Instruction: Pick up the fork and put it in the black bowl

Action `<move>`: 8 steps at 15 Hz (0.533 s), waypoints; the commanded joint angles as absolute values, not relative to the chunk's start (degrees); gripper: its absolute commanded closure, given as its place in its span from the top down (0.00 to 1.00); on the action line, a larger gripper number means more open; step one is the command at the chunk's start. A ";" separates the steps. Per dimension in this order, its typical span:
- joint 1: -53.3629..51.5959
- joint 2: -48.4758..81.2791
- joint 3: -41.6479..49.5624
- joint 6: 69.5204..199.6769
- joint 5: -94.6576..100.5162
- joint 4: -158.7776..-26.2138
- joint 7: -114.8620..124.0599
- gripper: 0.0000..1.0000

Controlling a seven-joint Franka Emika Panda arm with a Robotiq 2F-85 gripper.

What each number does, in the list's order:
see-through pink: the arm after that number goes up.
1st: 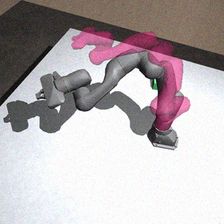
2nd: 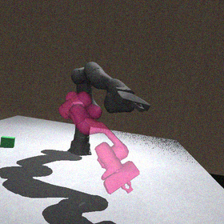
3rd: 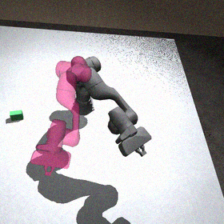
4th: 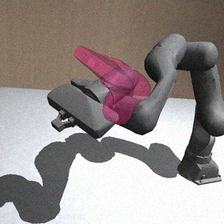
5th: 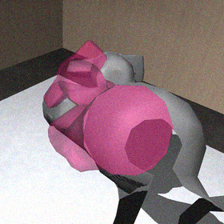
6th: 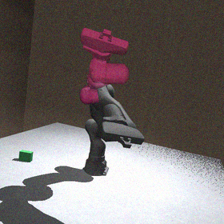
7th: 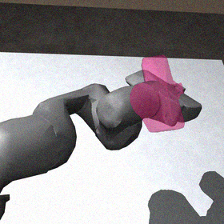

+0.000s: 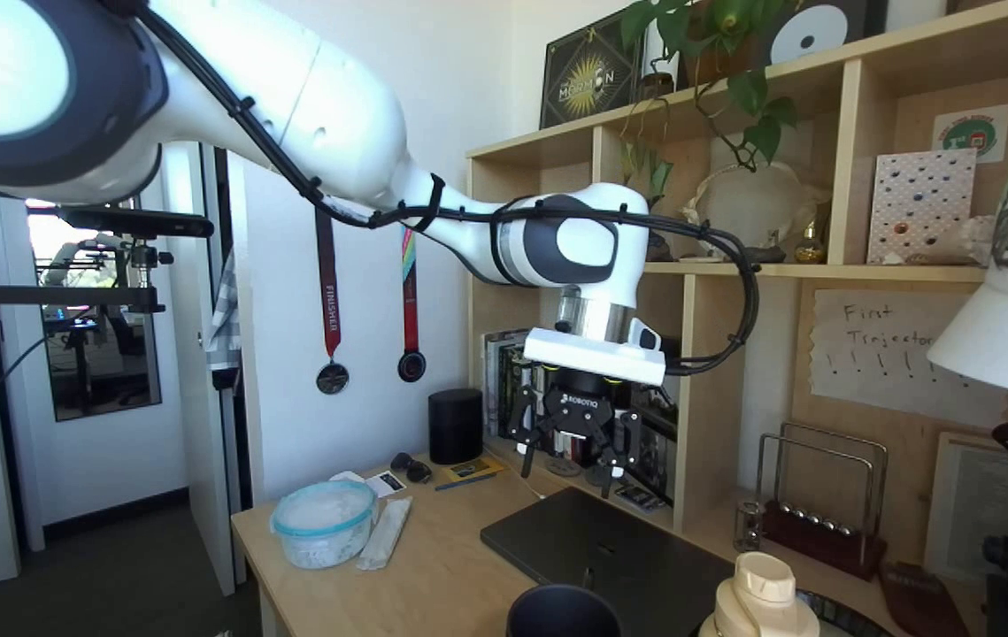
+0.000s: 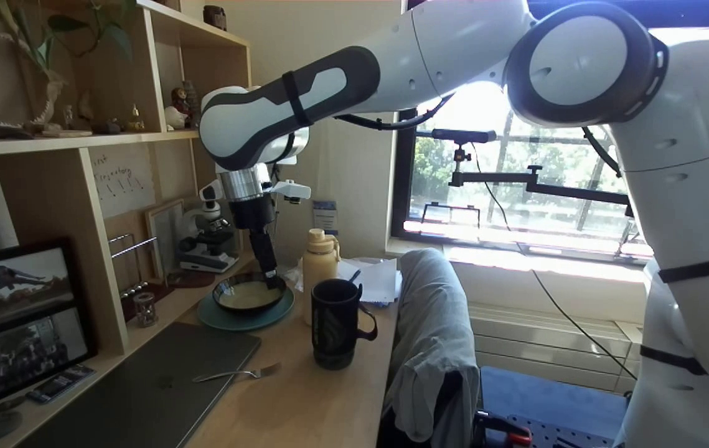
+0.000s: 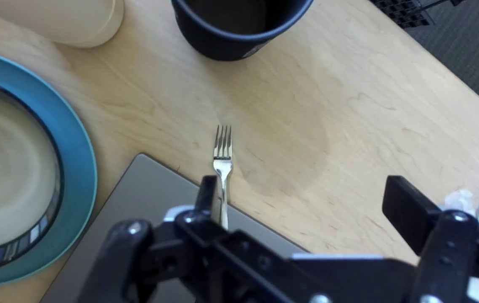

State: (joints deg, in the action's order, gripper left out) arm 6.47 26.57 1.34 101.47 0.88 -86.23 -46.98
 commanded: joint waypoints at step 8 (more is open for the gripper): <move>9.62 35.95 -3.19 108.35 -2.51 -81.54 -56.18 1.00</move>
State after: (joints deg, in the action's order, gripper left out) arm 8.28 33.48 -1.70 106.88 -0.61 -83.43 -53.04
